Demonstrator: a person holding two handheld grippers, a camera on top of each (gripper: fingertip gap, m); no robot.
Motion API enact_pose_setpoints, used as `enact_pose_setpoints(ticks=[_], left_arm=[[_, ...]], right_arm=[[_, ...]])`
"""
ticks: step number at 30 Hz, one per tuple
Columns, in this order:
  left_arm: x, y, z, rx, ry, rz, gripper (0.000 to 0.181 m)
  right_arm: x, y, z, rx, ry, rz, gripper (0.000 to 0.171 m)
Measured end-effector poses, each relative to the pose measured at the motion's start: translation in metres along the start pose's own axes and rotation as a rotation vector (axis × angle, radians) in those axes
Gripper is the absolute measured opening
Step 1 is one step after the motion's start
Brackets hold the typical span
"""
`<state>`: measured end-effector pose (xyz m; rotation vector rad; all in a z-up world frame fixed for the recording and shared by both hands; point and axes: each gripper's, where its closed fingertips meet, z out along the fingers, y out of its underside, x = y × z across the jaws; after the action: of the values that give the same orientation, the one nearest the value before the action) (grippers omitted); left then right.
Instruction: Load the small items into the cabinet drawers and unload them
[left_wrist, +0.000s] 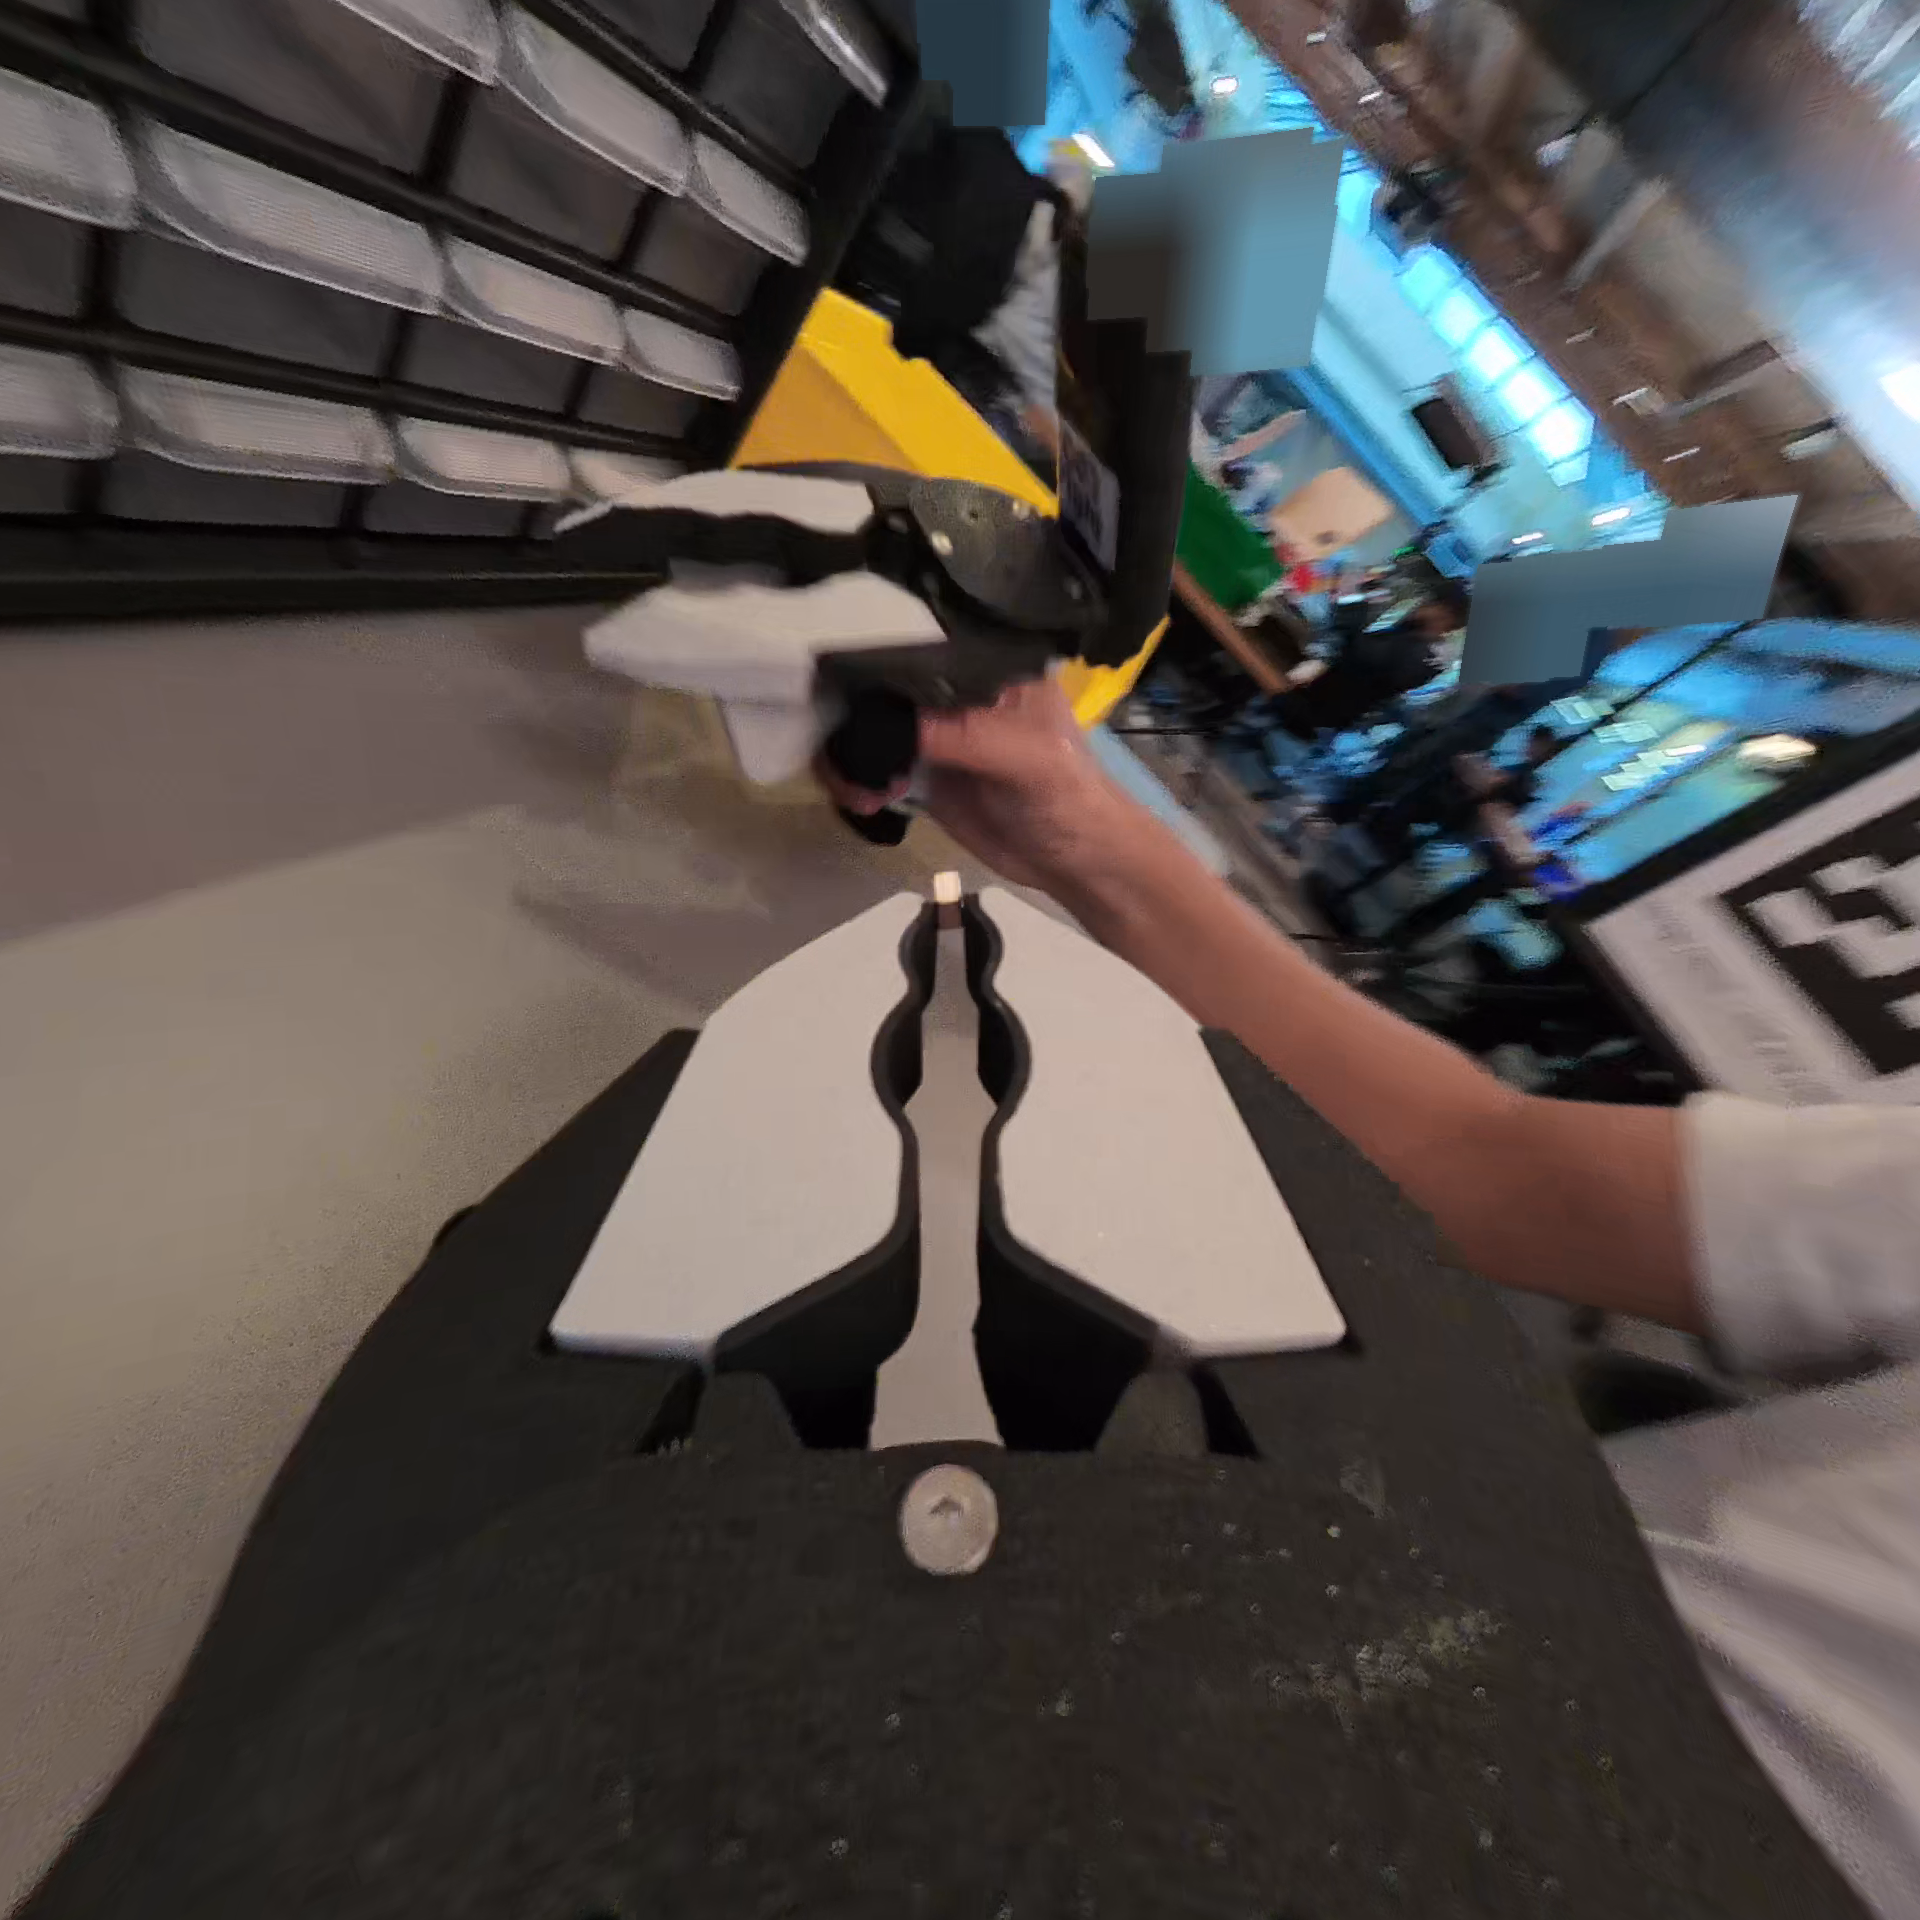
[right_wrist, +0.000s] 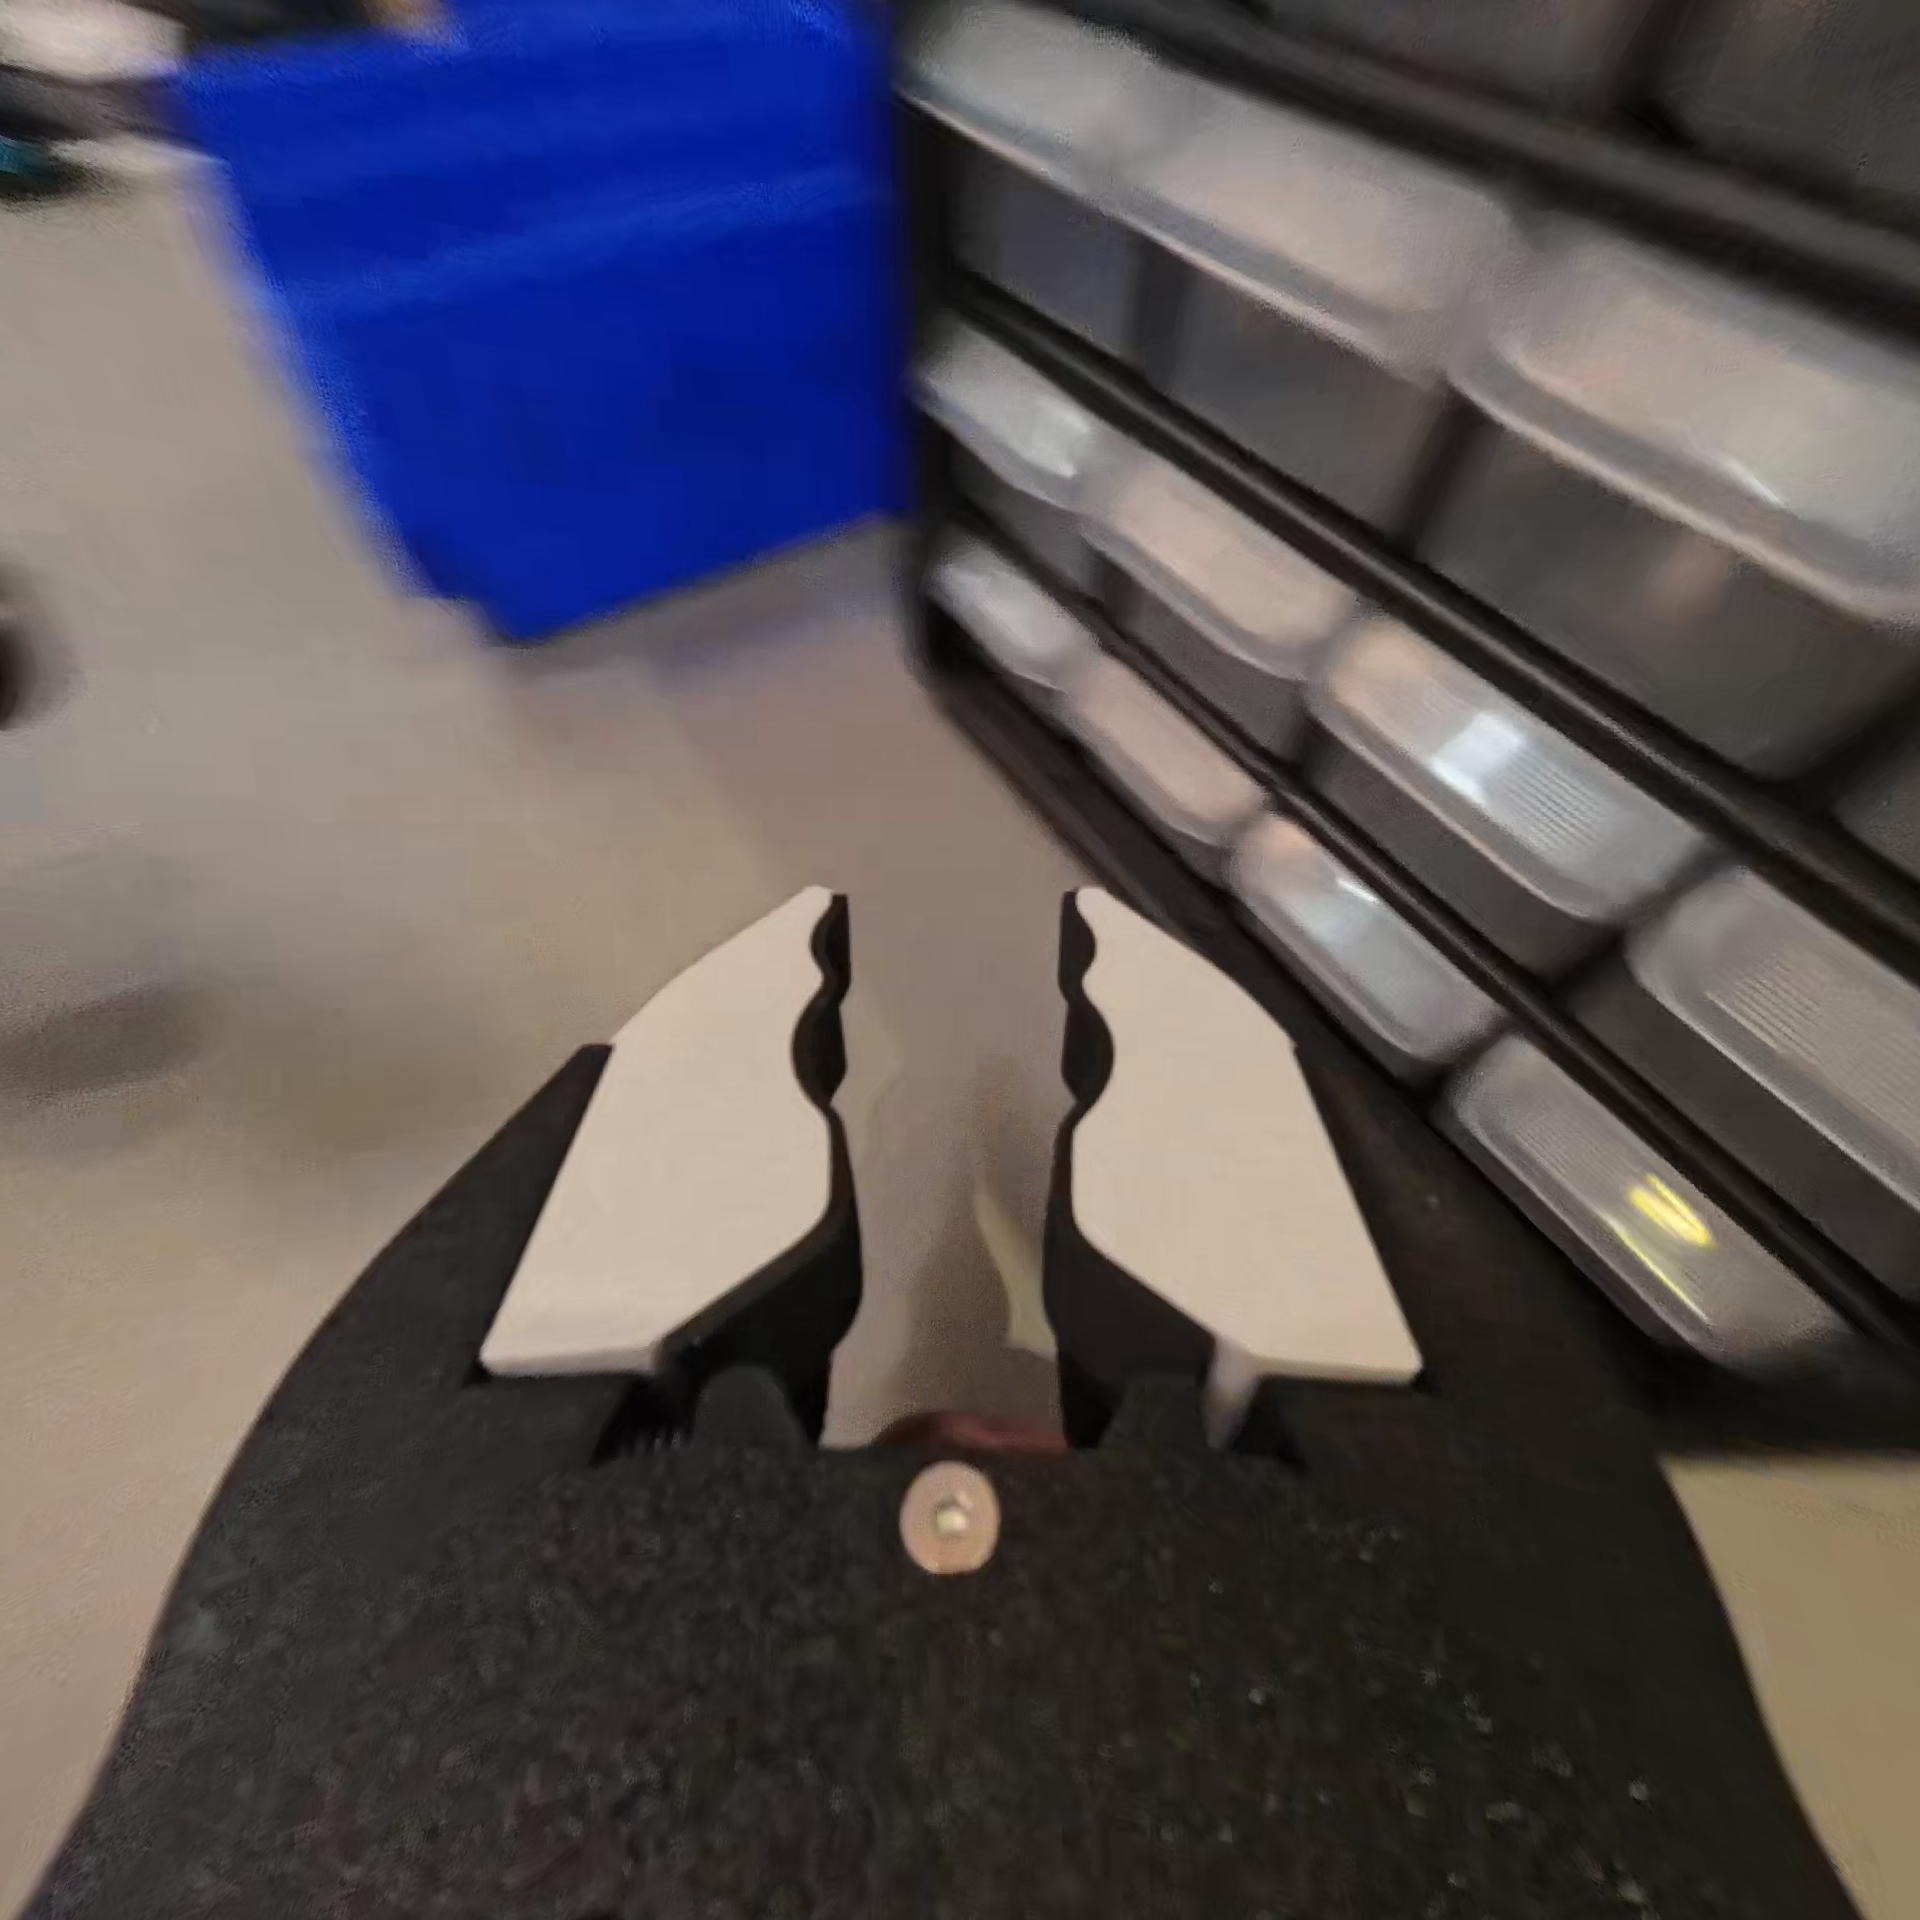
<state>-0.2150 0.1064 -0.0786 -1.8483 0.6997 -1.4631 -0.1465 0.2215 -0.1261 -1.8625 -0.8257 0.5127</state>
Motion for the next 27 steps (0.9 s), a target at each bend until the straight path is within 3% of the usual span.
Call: enact_pose_setpoints(ticks=[2,4,9,13,20,24,27], left_arm=[[0.008,-0.017,0.007,-0.024,0.122,-0.118,0.004],[0.013,-0.031,0.017,-0.059,0.223,-0.208,0.004],[0.026,-0.046,0.044,-0.148,0.405,-0.464,0.004],[0.036,-0.05,0.056,-0.14,0.511,-0.559,0.004],[0.043,-0.043,0.069,-0.163,0.568,-0.615,0.004],[0.044,-0.04,0.075,-0.17,0.57,-0.619,0.004],[0.044,-0.04,0.076,-0.169,0.578,-0.628,0.004]], right_arm=[[-0.046,-0.015,-0.024,0.083,-0.231,-0.106,0.037],[-0.065,-0.033,-0.048,0.16,-0.316,-0.161,0.037],[-0.073,-0.062,-0.087,0.255,-0.334,-0.242,0.035],[-0.067,-0.058,-0.095,0.25,-0.316,-0.256,0.03],[-0.067,-0.055,-0.101,0.247,-0.327,-0.258,0.026],[-0.071,-0.055,-0.104,0.253,-0.366,-0.241,0.012],[-0.07,-0.054,-0.104,0.246,-0.364,-0.235,0.011]])
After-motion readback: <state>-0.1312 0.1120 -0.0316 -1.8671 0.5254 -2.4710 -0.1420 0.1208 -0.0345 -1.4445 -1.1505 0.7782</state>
